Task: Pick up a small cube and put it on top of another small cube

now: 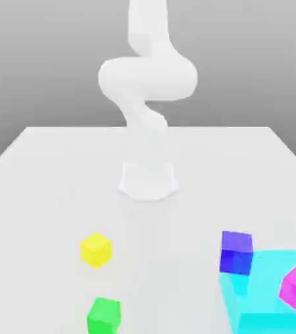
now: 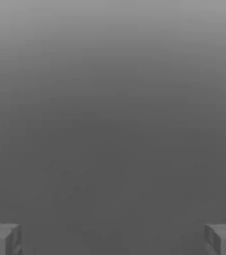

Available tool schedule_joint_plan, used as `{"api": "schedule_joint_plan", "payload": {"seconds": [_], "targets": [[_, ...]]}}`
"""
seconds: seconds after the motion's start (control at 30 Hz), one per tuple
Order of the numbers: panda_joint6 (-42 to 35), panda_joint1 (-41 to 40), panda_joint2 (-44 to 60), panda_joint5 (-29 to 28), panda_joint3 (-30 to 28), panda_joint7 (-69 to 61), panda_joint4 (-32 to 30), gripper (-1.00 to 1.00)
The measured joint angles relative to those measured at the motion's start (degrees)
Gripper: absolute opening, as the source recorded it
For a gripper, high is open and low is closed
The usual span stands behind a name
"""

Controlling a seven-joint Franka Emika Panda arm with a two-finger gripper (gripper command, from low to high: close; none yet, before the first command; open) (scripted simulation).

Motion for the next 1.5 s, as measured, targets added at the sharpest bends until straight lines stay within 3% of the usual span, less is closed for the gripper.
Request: {"api": "schedule_joint_plan", "payload": {"seconds": [0.87,1.03,1.07,1.3,1.5], "targets": [[21.43,-4.18,54.37,2.48,-3.64,2.47,-7.61,0.0],[28.88,-5.35,64.75,3.75,-2.46,1.65,-6.08,0.0],[29.96,-5.52,66.12,3.91,-2.25,1.53,-5.8,-1.0],[29.96,-5.57,66.12,3.8,-2.22,1.62,-5.81,-1.0],[21.3,-3.74,55.03,2.65,-2.29,2.94,-8.22,-1.0]]}}
